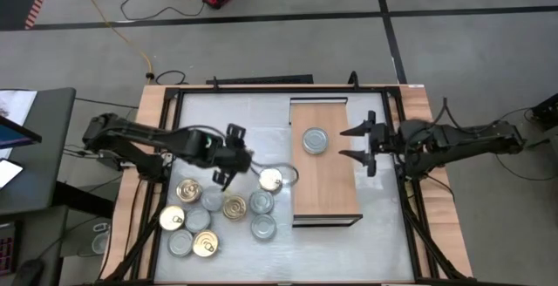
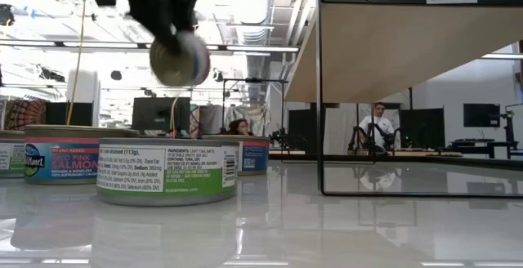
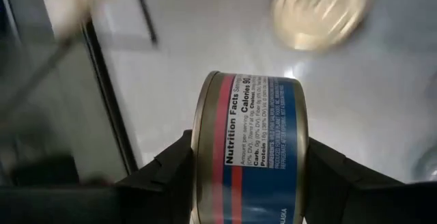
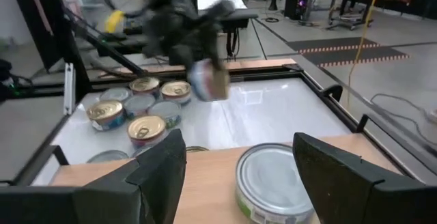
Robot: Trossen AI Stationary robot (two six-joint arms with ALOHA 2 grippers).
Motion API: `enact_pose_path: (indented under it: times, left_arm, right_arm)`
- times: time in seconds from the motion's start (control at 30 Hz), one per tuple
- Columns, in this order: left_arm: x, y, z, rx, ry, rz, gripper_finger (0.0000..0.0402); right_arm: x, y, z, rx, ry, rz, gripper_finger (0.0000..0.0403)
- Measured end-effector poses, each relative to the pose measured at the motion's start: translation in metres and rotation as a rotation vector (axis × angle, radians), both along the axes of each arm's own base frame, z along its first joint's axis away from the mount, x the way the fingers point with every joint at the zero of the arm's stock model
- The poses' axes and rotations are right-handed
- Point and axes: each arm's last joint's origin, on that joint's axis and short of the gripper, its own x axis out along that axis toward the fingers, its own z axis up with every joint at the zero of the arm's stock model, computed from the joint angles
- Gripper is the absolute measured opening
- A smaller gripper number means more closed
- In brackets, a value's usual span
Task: Stack canned seafood by type on shelf
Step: Put the blue can on the shelf
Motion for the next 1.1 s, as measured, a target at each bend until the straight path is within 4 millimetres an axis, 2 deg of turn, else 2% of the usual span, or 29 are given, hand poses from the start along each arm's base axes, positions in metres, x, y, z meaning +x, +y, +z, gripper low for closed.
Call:
enact_pose_path:
  times: [0.2,0.33,0.43,0.53,0.6,0.7,0.8,0.93,1.1]
  left_arm:
    - [0.009,-0.047,0.016,0.117,-0.213,-0.207,0.0186]
    - [0.021,-0.068,0.025,0.185,-0.357,-0.317,0.0186]
    - [0.036,-0.077,0.022,0.242,-0.402,-0.396,0.0186]
    - [0.058,-0.082,0.010,0.316,-0.410,-0.468,0.0186]
    - [0.074,-0.083,-0.001,0.386,-0.410,-0.501,0.0186]
    - [0.094,-0.079,-0.008,0.451,-0.471,-0.533,0.0186]
    - [0.110,-0.066,-0.009,0.452,-0.548,-0.574,0.0186]
    - [0.128,-0.049,-0.020,0.451,-0.588,-0.588,0.0186]
    - [0.141,-0.041,-0.028,0.407,-0.610,-0.599,0.0229]
  right_arm:
    - [-0.003,0.000,0.000,0.027,-0.003,-0.005,0.0295]
    - [-0.002,0.000,-0.001,0.022,0.005,-0.005,0.0295]
    - [-0.004,0.000,-0.002,0.020,0.021,-0.005,0.0295]
    - [-0.014,-0.002,0.001,0.022,0.003,-0.006,0.0295]
    - [-0.021,-0.002,0.004,0.025,-0.021,-0.005,0.0295]
    - [-0.028,-0.003,0.006,0.030,-0.042,-0.008,0.0295]
    - [-0.030,-0.003,0.006,0.027,-0.044,-0.005,0.0295]
    - [-0.029,-0.001,0.004,0.018,-0.021,0.016,0.0295]
    - [-0.027,0.002,0.003,0.010,-0.011,0.034,0.0295]
